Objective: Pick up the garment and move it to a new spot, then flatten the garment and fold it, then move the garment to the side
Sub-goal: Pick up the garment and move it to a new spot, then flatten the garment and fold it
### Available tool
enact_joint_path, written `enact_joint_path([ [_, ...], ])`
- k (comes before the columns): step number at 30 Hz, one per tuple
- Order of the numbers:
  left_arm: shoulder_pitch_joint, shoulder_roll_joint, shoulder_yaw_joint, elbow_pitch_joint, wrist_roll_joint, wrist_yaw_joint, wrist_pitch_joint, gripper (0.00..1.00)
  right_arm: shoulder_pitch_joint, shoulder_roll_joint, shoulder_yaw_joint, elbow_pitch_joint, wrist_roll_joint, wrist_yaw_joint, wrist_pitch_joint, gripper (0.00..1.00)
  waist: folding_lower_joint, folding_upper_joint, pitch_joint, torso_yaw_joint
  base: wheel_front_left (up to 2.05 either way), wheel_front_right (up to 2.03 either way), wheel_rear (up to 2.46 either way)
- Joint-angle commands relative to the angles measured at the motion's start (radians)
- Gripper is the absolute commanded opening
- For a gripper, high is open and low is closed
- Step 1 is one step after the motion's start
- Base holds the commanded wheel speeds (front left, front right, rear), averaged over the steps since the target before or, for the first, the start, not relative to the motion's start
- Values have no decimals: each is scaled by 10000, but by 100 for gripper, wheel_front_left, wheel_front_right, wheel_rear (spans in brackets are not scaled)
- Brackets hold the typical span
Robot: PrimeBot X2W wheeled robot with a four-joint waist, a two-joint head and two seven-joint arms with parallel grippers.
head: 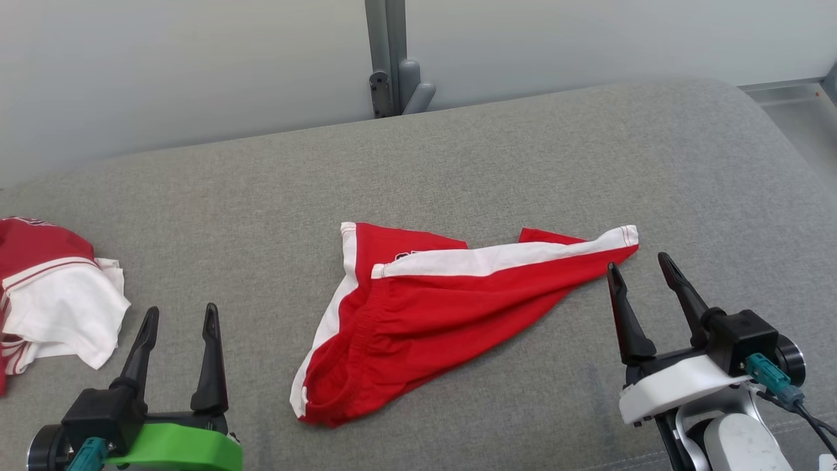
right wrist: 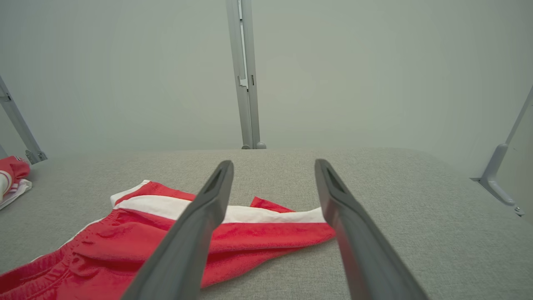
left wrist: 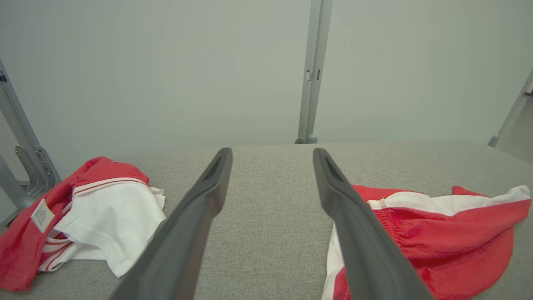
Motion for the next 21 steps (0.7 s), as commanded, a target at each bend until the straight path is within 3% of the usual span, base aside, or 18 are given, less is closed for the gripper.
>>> enact_joint_path([
  [1,-5,66,-6,11,-55,39,-31,100,33,-4,-30,-44,52,-3,35,100,0,0,33,11,0,0,0],
  [21,-222,88,-127,-75,-38,144,37,100,-29,76,-64,-7,-40,-3,-17,100,0,0,225,53,0,0,0],
])
